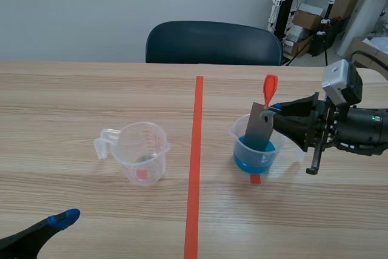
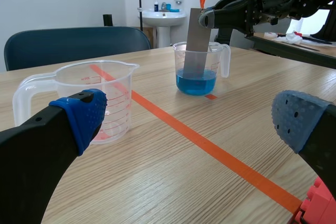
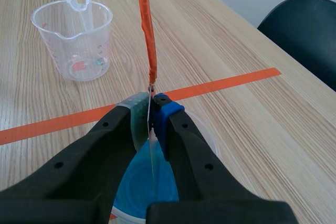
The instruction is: Do the redox reaction experiment. hold the plate still in the solution
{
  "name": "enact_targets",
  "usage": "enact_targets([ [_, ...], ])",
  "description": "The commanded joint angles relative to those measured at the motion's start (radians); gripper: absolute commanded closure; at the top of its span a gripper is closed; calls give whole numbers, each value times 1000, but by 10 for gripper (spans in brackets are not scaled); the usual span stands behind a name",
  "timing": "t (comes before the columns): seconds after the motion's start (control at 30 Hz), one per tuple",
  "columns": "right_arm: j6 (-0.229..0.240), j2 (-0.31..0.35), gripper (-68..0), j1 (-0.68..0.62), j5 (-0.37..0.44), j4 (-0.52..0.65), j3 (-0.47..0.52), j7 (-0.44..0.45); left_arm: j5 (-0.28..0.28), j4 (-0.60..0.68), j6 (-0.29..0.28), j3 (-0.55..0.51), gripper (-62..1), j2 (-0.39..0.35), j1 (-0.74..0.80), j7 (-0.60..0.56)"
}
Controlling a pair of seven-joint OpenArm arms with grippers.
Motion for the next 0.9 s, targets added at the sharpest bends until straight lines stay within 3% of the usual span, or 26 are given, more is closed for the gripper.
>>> enact_targets([
  [0.0, 3, 19, -6, 1, -4, 8, 8, 2, -10, 13, -2, 0, -623, -6, 2, -46],
  [0.87, 3, 18, -6, -29, -3, 8, 8, -1, -10, 13, -2, 0, -623, -6, 2, -46],
])
